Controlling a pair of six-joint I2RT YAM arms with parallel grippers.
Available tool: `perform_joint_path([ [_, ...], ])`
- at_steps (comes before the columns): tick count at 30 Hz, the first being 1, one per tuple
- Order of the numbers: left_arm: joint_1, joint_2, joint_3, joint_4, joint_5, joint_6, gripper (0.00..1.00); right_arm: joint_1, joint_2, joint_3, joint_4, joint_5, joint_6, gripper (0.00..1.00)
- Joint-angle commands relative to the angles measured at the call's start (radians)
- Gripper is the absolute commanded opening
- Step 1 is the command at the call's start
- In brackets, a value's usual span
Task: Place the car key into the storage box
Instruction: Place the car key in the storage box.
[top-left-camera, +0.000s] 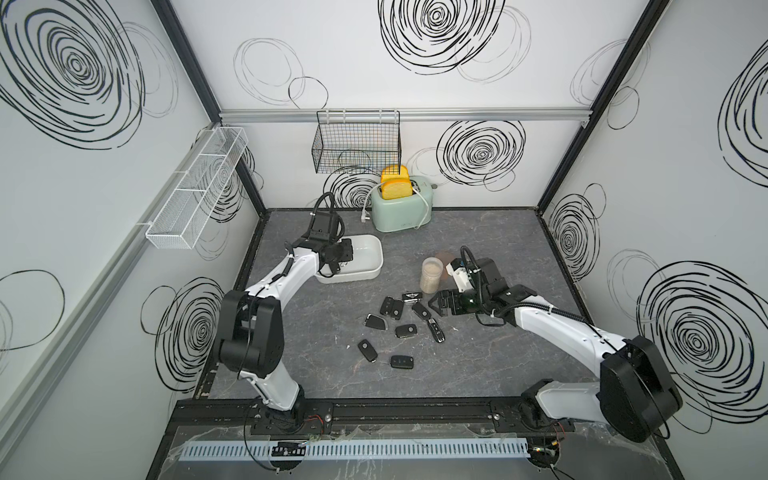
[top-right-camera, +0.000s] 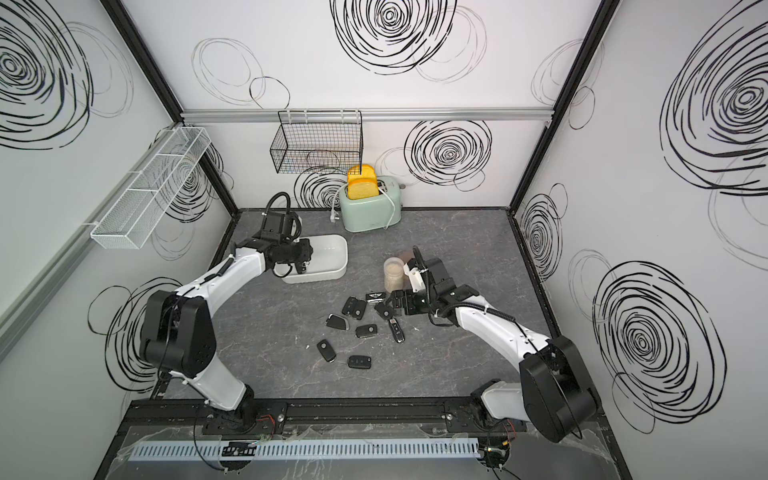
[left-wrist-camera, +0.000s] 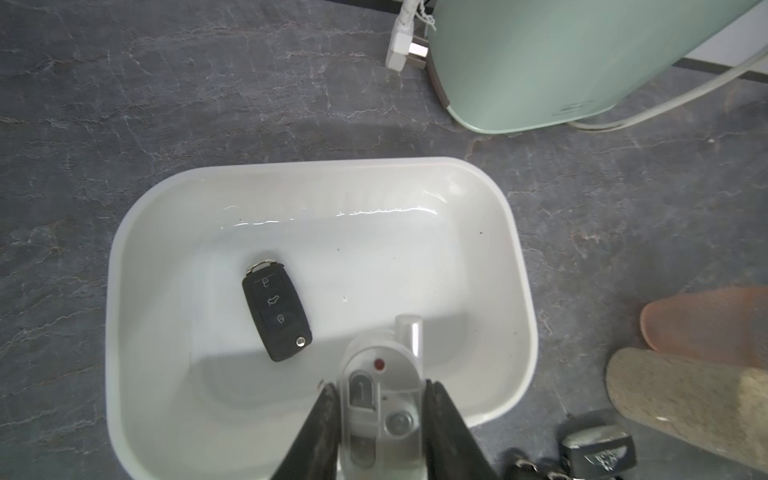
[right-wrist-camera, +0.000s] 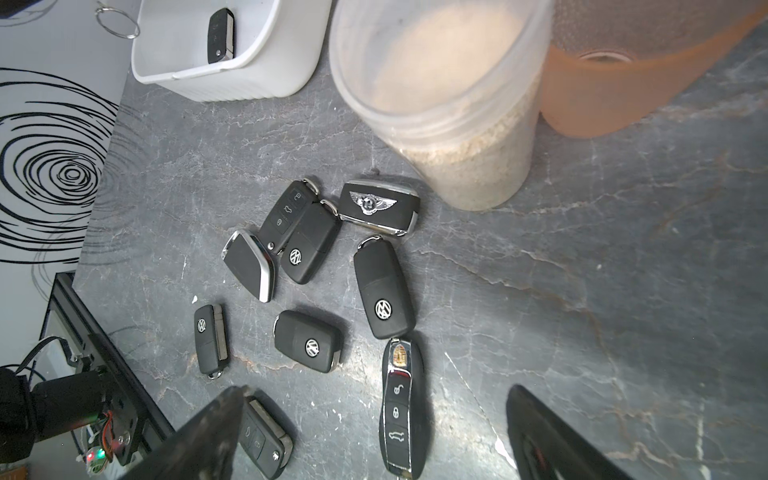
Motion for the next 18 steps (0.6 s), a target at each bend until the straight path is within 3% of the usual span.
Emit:
perform_joint_path([
  [1, 0.010, 0.077, 0.059, 0.002, -0.038, 0.027, 0.26, -0.007, 0.024, 0.043, 0.003, 0.020, -0.011, 0.99],
  [7, 0.012, 0.190, 0.131, -0.009, -0.054, 0.038, 0.26, -0.011, 0.058, 0.070, 0.003, 0.034, -0.013, 0.99],
  [18, 0.006, 0.367, 0.264, -0.094, -0.193, 0.014, 0.26, -0.013, 0.080, 0.080, 0.001, 0.050, -0.004, 0.99],
])
